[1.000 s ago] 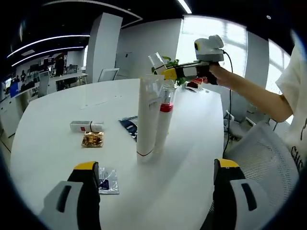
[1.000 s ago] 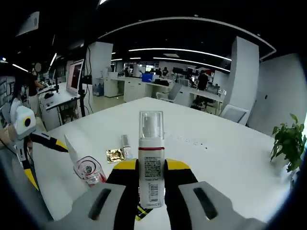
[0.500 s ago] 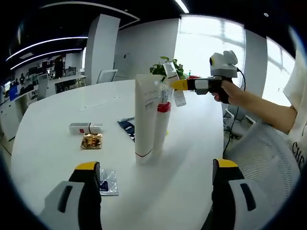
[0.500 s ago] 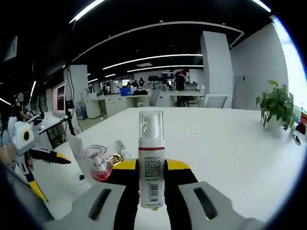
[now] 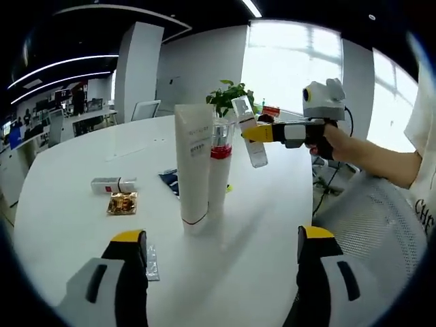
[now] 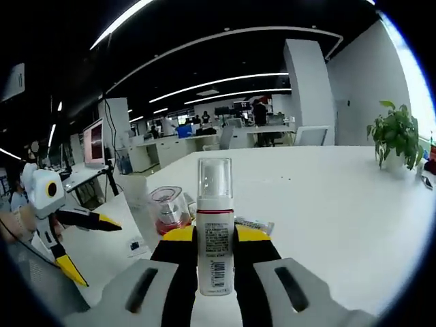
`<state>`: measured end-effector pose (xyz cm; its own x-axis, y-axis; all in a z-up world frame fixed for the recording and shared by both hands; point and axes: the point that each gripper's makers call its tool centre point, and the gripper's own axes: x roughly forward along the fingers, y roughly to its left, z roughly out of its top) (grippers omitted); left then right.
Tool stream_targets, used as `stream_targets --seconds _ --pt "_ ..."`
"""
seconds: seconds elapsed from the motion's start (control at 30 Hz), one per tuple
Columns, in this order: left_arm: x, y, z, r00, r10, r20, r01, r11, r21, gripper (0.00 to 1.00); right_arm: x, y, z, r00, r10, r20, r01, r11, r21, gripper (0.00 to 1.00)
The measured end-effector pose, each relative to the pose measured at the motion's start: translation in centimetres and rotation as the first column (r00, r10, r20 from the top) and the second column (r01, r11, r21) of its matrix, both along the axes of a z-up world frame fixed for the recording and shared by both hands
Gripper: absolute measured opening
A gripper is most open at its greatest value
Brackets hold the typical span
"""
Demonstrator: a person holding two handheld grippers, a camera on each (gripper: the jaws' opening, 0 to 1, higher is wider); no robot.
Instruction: Arrange the skincare products in the storage area until every visible bottle or jar stands upright without overlapping.
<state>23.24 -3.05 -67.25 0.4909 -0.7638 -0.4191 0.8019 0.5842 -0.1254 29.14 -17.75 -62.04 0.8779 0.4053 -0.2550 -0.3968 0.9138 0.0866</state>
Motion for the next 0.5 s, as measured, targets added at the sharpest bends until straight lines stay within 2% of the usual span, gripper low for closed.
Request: stream_targets --seconds 0.1,0.13,0.17,0.2,0.27,0.33,0.4,0.5 --pt "-0.1 0.0 0.1 1.0 0.0 -0.01 -0.001 1.0 -0.018 0.82 -0.2 0.2 0.7 0.999 0.019 0.026 -0.02 0.999 0.04 0.18" --pt "-0.1 0.0 0.1 1.0 0.003 -0.013 -0.003 1.0 -0.02 0.8 -0.3 0.7 1.4 0.997 0.044 0.059 -0.048 0.997 0.067 0.18" --pt "0.0 0.0 0.1 1.0 0.007 -0.013 -0.007 1.0 -0.024 0.79 -0.4 0.6 1.6 0.997 0.035 0.064 -0.04 0.996 0.074 0.18" --pt "0.0 0.0 0.3 1.0 0.008 -0.009 -0.009 1.0 -0.028 0.78 -0.7 1.3 2.3 0.992 0.078 0.096 -0.087 0.992 0.091 0.18" --pt "-0.1 -0.2 0.8 1.0 0.003 0.005 -0.003 0.999 -0.053 0.76 -1.0 1.9 3.0 0.986 0.104 0.13 -0.118 0.987 0.106 0.18" --pt "-0.2 -0.5 1.5 1.0 0.002 0.009 -0.001 0.996 -0.093 0.75 -1.6 3.3 3.5 0.97 0.184 0.158 -0.2 0.975 0.093 0.18" --pt "-0.1 -0.4 2.0 1.0 -0.002 0.001 0.002 0.991 -0.13 0.73 -2.1 4.4 3.7 0.953 0.238 0.187 -0.249 0.968 0.04 0.18" --pt "-0.1 -0.4 3.0 1.0 -0.002 0.014 0.004 0.982 -0.189 0.7 -3.2 6.4 3.8 0.925 0.322 0.2 -0.335 0.942 0.035 0.18"
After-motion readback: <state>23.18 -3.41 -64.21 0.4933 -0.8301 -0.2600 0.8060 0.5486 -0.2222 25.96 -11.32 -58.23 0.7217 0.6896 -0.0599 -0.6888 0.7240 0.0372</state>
